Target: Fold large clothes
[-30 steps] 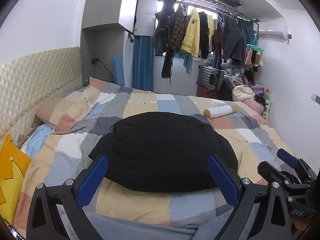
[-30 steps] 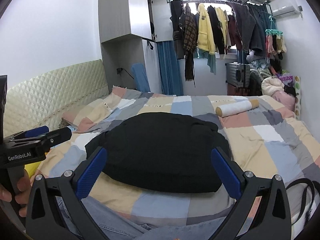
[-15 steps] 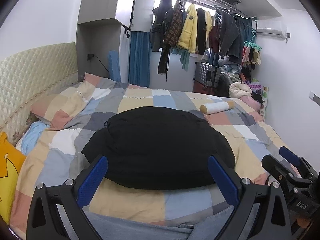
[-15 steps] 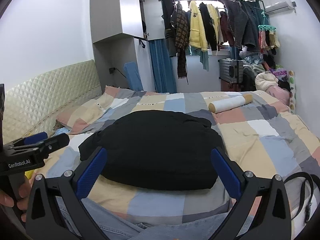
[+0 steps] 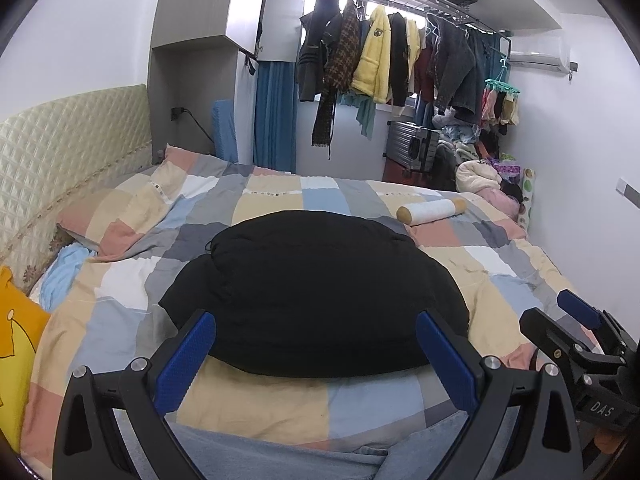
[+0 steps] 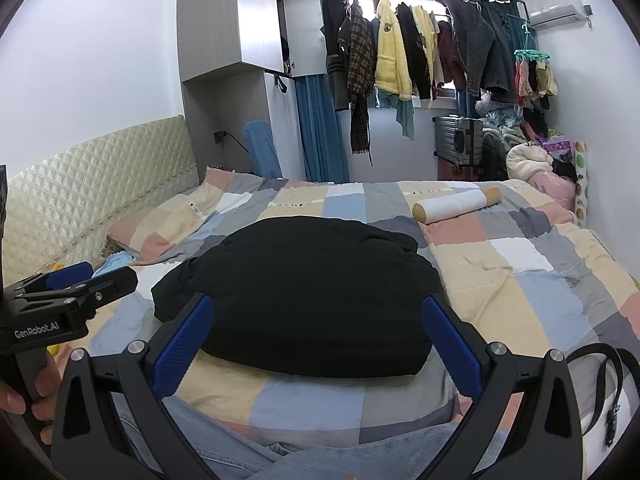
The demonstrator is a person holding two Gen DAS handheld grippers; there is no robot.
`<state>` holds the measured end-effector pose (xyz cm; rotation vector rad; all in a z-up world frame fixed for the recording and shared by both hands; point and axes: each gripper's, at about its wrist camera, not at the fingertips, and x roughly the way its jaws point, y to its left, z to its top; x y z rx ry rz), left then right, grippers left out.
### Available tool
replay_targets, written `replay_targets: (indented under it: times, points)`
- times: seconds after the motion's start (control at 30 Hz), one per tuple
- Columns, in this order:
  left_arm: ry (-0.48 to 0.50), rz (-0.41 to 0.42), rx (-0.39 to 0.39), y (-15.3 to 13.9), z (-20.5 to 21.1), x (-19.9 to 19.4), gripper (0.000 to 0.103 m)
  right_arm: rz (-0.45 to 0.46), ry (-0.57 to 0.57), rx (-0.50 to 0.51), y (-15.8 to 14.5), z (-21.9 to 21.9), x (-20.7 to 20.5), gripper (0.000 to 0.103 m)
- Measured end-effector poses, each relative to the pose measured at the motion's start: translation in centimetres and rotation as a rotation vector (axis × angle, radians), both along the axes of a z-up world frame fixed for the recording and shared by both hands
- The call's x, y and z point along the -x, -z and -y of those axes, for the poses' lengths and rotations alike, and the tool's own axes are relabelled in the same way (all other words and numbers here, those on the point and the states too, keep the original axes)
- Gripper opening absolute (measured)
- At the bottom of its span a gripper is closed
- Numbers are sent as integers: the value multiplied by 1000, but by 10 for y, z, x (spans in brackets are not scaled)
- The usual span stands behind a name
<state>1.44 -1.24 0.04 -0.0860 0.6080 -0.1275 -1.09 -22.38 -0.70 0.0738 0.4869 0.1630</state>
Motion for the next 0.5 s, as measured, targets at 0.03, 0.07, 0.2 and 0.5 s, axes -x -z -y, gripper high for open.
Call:
replay_targets:
  times: [0.03, 0.07, 0.2, 0.5]
  points:
    - [-1, -2, -3, 0, 0, 0, 101, -2, -1, -1, 0, 0, 0, 103]
    - [-3, -3, -5, 1, 0, -1, 101, -1, 0, 1, 0, 1, 0, 103]
    - [-1, -4, -5, 2, 0, -2, 101, -7, 10, -3, 0, 4, 0, 103]
    - [-4, -1, -2, 1, -1, 0, 101, -4, 6, 7, -2, 2, 1, 103]
